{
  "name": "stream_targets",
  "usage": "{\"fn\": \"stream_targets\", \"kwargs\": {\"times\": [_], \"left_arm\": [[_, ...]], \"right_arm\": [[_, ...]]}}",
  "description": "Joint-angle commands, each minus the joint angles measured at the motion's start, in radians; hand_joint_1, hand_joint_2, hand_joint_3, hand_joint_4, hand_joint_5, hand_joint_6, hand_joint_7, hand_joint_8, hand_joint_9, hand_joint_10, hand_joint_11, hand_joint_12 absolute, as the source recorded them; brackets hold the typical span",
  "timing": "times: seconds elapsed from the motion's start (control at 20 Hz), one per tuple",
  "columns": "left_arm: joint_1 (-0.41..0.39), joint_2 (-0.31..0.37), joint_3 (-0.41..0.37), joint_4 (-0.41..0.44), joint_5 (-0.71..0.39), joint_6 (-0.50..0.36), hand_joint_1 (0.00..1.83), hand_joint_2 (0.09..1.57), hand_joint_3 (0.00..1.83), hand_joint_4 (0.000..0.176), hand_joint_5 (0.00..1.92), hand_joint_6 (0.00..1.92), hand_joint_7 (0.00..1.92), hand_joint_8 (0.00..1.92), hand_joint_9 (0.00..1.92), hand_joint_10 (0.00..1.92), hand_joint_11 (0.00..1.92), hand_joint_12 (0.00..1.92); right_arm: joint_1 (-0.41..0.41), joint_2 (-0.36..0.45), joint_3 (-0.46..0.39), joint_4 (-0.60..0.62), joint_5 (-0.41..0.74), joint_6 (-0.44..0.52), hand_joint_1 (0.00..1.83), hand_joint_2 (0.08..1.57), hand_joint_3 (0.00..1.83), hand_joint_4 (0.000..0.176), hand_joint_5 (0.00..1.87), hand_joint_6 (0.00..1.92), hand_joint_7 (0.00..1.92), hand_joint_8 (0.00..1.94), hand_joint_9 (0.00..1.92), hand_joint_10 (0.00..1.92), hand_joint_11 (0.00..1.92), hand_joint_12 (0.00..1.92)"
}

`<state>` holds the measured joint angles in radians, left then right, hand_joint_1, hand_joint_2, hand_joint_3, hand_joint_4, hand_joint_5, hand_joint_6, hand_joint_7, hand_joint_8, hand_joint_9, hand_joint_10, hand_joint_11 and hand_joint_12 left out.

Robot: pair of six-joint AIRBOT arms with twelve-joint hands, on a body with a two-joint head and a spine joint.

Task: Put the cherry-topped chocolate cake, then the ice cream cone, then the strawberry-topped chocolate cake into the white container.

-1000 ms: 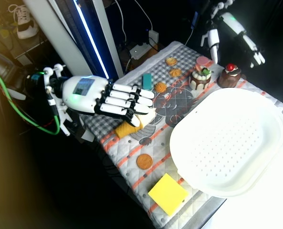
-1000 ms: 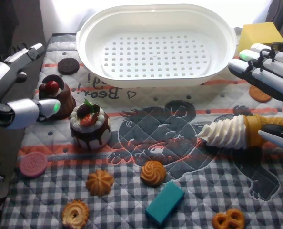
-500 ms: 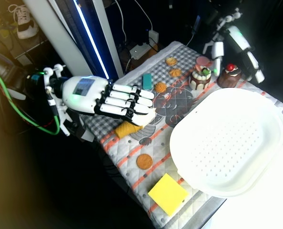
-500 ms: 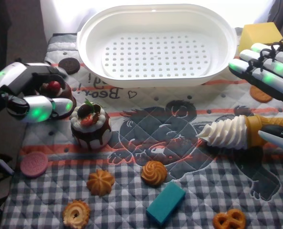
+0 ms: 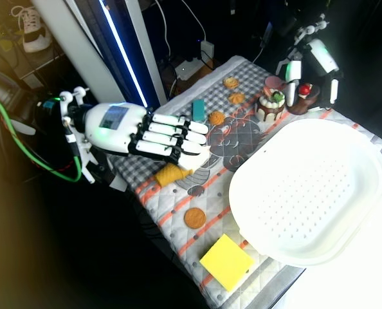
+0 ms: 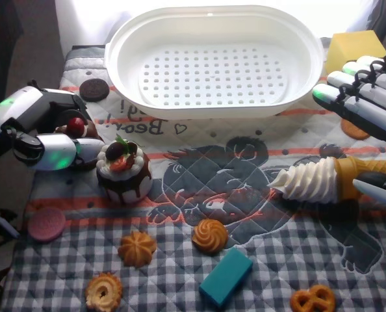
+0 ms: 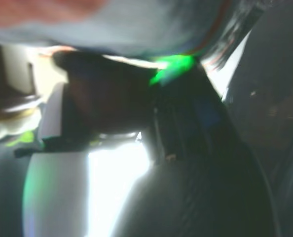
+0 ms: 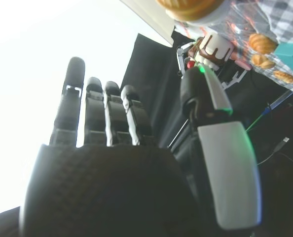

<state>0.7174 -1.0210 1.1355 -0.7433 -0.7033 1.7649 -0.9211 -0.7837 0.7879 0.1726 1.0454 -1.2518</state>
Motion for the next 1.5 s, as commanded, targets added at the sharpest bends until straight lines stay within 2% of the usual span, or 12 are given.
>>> {"fn": "stream_targets", "kwargs": {"times": [0.0,0.3,0.5,0.6,0.7,0.85,1.0,1.1,1.2,1.3,1.35,1.45], "left_arm": [[-0.015,0.018,-0.012,0.033,-0.135,-0.027,1.1,1.32,0.0,0.0,0.59,1.48,0.64,1.63,0.42,1.7,0.46,1.92],[-0.052,0.104,-0.108,0.125,-0.262,-0.027,1.11,1.3,0.0,0.019,0.63,1.46,0.65,1.57,0.48,1.72,0.58,1.92],[-0.088,0.132,-0.136,0.176,-0.286,-0.027,1.12,1.28,0.0,0.027,0.7,1.41,0.66,1.52,0.46,1.55,0.36,1.92],[-0.11,0.141,-0.144,0.198,-0.295,-0.027,1.11,1.24,0.0,0.0,0.74,1.35,0.47,1.32,0.36,1.5,0.21,1.92],[-0.151,0.137,-0.134,0.216,-0.275,-0.027,1.08,1.24,0.0,0.0,0.73,1.37,0.4,1.27,0.34,1.5,0.2,1.92],[-0.243,0.095,-0.075,0.235,-0.175,-0.027,1.11,1.28,0.0,0.02,0.66,1.44,0.66,1.51,0.48,1.59,0.43,1.92],[-0.357,0.042,-0.028,0.219,-0.062,0.08,1.16,1.27,0.0,0.0,0.63,1.37,0.76,1.54,0.62,1.74,0.71,1.92],[-0.402,0.002,0.005,0.199,-0.015,0.135,1.22,1.16,0.0,0.0,0.5,1.25,0.41,1.3,0.26,1.59,0.18,1.92],[-0.429,-0.036,0.049,0.163,0.029,0.173,1.06,1.25,0.0,0.0,0.63,1.42,0.35,1.22,0.2,1.53,0.04,1.92],[-0.449,-0.073,0.1,0.131,0.077,0.177,1.02,1.27,0.0,0.0,0.68,1.44,0.38,1.32,0.25,1.64,0.17,1.92],[-0.458,-0.09,0.125,0.116,0.102,0.18,1.1,1.28,0.01,0.0,0.64,1.43,0.62,1.51,0.38,1.7,0.42,1.92],[-0.474,-0.13,0.173,0.062,0.154,0.229,1.12,1.31,0.0,0.0,0.57,1.46,0.68,1.59,0.41,1.62,0.38,1.92]], "right_arm": [[0.004,0.002,0.001,-0.003,0.125,0.0,0.66,1.32,0.0,0.0,0.0,0.0,0.0,0.0,0.0,0.0,0.0,0.12],[0.003,0.003,0.0,-0.001,0.125,0.0,0.68,1.32,0.0,0.0,0.0,0.0,0.0,0.0,0.0,0.0,0.0,0.01],[0.003,0.003,0.0,0.001,0.125,0.0,0.68,1.32,0.0,0.0,0.0,0.0,0.0,0.0,0.0,0.0,0.0,0.0],[0.003,0.003,0.0,0.002,0.125,0.0,0.73,1.31,0.0,0.0,0.0,0.0,0.0,0.0,0.0,0.0,0.0,0.39],[0.003,0.003,0.0,0.002,0.125,0.0,0.68,1.32,0.0,0.0,0.0,0.0,0.0,0.0,0.0,0.0,0.0,0.25],[0.003,0.002,0.0,0.002,0.125,0.0,0.63,1.32,0.0,0.0,0.0,0.0,0.0,0.0,0.0,0.0,0.04,0.02],[0.003,0.002,0.001,0.002,0.125,0.0,0.61,1.34,0.0,0.0,0.0,0.0,0.0,0.0,0.0,0.0,0.0,0.08],[0.003,0.002,0.001,0.002,0.125,0.0,0.61,1.33,0.0,0.0,0.0,0.0,0.0,0.0,0.0,0.0,0.0,0.48],[0.003,0.002,0.003,0.002,0.125,0.0,0.57,1.34,0.0,0.0,0.0,0.0,0.0,0.0,0.0,0.0,0.0,0.4],[0.003,0.001,0.004,0.002,0.125,0.0,0.56,1.36,0.0,0.0,0.0,0.0,0.0,0.0,0.0,0.0,0.0,0.13],[0.003,0.001,0.004,0.002,0.125,0.001,0.61,1.36,0.0,0.0,0.0,0.0,0.0,0.0,0.0,0.0,0.0,0.03],[0.002,0.001,0.004,0.002,0.125,0.003,0.6,1.35,0.0,0.0,0.0,0.0,0.0,0.0,0.0,0.0,0.04,0.02]]}}
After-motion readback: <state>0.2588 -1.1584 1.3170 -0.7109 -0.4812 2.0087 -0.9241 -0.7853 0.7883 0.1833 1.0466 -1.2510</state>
